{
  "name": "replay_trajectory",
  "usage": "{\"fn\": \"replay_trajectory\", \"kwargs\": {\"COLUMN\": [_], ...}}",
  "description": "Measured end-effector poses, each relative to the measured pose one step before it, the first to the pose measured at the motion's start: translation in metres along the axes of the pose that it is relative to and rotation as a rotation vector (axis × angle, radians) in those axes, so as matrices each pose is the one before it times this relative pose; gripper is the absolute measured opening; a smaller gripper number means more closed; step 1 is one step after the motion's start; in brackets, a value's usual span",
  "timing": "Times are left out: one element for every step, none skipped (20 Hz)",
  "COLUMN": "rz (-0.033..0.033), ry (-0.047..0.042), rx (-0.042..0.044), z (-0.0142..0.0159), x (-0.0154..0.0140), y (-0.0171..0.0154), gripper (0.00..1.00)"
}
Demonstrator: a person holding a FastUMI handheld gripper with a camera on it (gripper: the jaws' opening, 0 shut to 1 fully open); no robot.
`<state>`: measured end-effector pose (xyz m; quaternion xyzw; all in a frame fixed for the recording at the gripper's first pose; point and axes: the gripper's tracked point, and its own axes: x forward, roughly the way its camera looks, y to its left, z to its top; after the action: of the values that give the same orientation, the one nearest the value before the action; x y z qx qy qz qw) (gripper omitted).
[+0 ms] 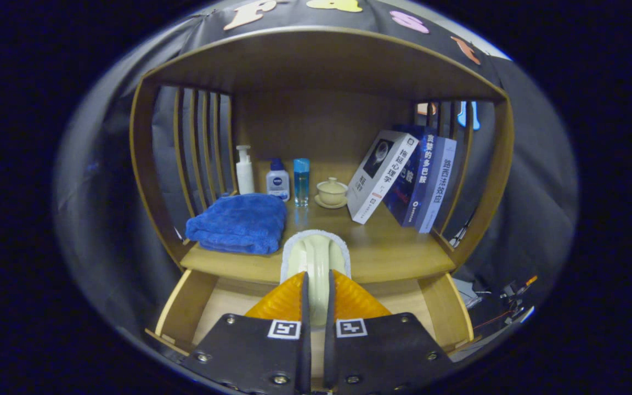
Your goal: Pull open the drawer, take out the items inside it, and place them on the countertop above the cabinet.
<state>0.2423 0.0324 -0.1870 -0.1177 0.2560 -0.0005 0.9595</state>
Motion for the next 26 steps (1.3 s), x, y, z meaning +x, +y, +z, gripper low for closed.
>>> {"fn": "replay_trajectory", "kwargs": {"rz": [-0.00801, -0.01122, -0.00560, -0.00358, -0.00593, -0.01096, -0.01195, -0.00627, -0.00503, -0.00418, 0.00435, -0.00005, -0.00072, -0.00192, -0.00243, -0.00176, 0.00416, 0.00267, -0.00087, -0.00021, -0.00269, -0.00625, -0.00726, -0.00748, -0.00390, 0.00407], "ry": [0.00701, 0.00468, 0.00092, 0.00147, 0.00501, 0.00360, 0.00160, 0.00884, 0.01001, -0.01724, -0.00022, 0.00859, -0.00573, -0.00539, 0.00192, -0.00338, 0.00403, -0.00254, -0.00658, -0.00597, -0.00679, -0.00620, -0.00472, -0.00786, -0.00848, 0.00283], "rx": [-0.00829, -0.00558, -0.00302, -0.00062, 0.00337, 0.00379, 0.00704, 0.00772, 0.00389, 0.00794, 0.00978, 0.00158, 0.00405, -0.00045, 0.01232, 0.02185, 0.01080, 0.00388, 0.00732, 0.00492, 0.00173, 0.00451, 0.00509, -0.00231, -0.00944, 0.00208], "z": [-0.00075, -0.00087, -0.00098, -0.00041, -0.00230, -0.00124, -0.00066, -0.00144, -0.00222, 0.00549, 0.00312, 0.00023, 0.00370, 0.00455, 0.00090, 0.00367, 0.00211, 0.00476, 0.00321, 0.00270, 0.00221, 0.00101, 0.00058, 0.00145, 0.00061, -0.00035], "x": [0.00803, 0.00626, 0.00818, 0.00838, 0.00873, 0.00875, 0.00839, 0.00836, 0.00713, 0.00587, 0.00877, 0.00576, 0.00551, 0.00813, 0.00532, 0.00659, 0.00590, 0.00697, 0.00689, 0.00598, 0.00628, 0.00385, 0.00155, 0.00083, -0.00037, -0.00440], "y": [-0.00062, -0.00057, 0.00072, 0.00034, -0.00167, -0.00210, -0.00267, -0.00102, -0.00075, -0.00141, 0.00141, -0.00062, 0.00000, 0.00066, -0.00108, 0.00074, 0.00166, 0.00100, -0.00082, 0.00076, -0.00084, -0.00071, 0.00003, -0.00059, -0.00021, -0.00009], "gripper": [0.10, 0.10, 0.10, 0.10, 0.10, 0.10, 0.10, 0.10, 0.10, 0.10, 0.10, 0.09, 0.09, 0.10, 0.10, 0.09, 0.10, 0.10, 0.10, 0.10, 0.10, 0.09, 0.10, 0.10, 0.10, 0.10]}}
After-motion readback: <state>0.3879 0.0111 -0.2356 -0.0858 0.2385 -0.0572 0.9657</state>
